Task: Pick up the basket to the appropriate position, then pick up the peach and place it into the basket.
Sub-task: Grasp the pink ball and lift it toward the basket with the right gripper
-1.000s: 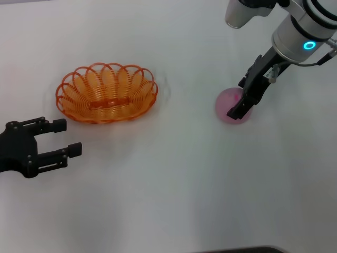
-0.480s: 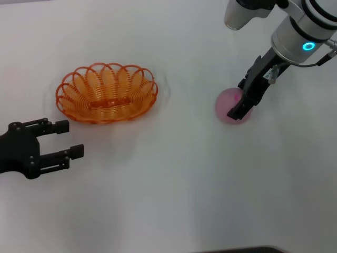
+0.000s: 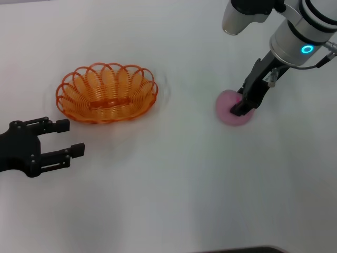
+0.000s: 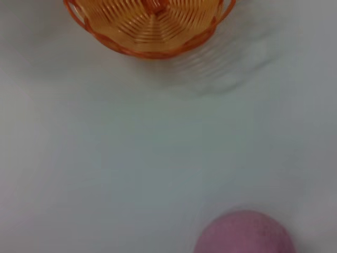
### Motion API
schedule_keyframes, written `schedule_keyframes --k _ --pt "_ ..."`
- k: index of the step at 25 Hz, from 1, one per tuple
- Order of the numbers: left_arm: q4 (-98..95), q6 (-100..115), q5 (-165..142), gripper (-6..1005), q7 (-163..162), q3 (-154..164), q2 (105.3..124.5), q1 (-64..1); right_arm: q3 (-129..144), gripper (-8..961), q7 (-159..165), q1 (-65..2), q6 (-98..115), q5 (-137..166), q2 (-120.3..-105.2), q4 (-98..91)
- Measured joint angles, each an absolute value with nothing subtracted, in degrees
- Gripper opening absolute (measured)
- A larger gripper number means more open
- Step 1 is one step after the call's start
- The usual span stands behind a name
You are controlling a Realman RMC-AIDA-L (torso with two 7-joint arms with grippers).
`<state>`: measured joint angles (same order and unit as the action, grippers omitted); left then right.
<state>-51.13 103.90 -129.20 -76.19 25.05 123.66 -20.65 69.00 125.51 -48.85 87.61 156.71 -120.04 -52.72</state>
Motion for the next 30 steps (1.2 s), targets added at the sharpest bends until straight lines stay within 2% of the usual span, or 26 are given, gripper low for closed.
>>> schedule_keyframes --k 9,25,30 --pt "-51.06 103.88 -129.2 706 -76.21 25.05 123.66 -20.66 68.99 217 125.57 -48.87 87.52 156.76 -120.02 -52.72" --pt "-51.06 103.88 -129.2 708 -76.27 25.04 123.66 -20.74 68.99 138 125.6 -48.87 87.64 157.03 -119.96 -52.73" --pt "-51.06 103.88 -129.2 707 -76.29 25.05 123.66 -20.74 68.99 139 125.67 -48.94 88.2 156.88 -119.97 -53.16"
